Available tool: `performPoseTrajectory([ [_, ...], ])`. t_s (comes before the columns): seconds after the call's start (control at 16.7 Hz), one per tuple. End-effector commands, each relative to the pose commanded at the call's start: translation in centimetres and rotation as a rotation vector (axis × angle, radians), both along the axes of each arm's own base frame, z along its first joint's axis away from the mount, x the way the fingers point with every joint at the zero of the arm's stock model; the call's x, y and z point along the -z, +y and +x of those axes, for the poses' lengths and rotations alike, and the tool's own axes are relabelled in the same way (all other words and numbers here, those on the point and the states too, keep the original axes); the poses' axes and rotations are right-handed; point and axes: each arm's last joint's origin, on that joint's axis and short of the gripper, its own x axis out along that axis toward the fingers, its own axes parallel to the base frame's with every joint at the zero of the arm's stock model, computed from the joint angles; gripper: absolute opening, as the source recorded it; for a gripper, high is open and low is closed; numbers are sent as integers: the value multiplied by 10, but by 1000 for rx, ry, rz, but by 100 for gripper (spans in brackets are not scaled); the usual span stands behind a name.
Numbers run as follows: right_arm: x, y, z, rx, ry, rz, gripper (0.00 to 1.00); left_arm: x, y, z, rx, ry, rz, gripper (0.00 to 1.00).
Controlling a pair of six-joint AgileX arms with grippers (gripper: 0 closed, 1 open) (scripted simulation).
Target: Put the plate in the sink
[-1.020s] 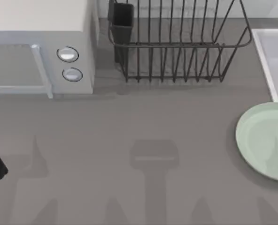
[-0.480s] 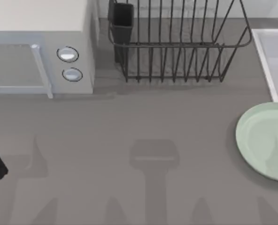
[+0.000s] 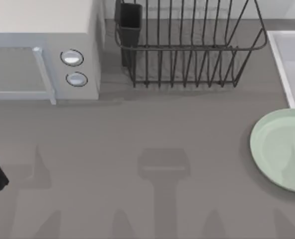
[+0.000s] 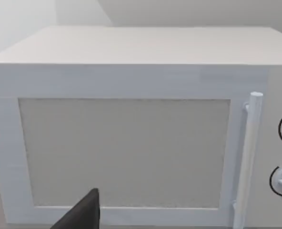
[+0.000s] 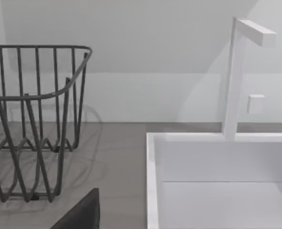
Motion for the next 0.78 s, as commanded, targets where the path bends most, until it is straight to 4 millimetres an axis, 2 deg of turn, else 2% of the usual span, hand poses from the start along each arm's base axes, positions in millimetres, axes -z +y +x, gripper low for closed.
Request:
performPoseTrajectory([
  [0.48,-2,0,0,-2,8,2,100,0,0,0,0,0,0,100],
  [0.78,-35,5,6,-42,178,43,100,0,0,0,0,0,0,100],
])
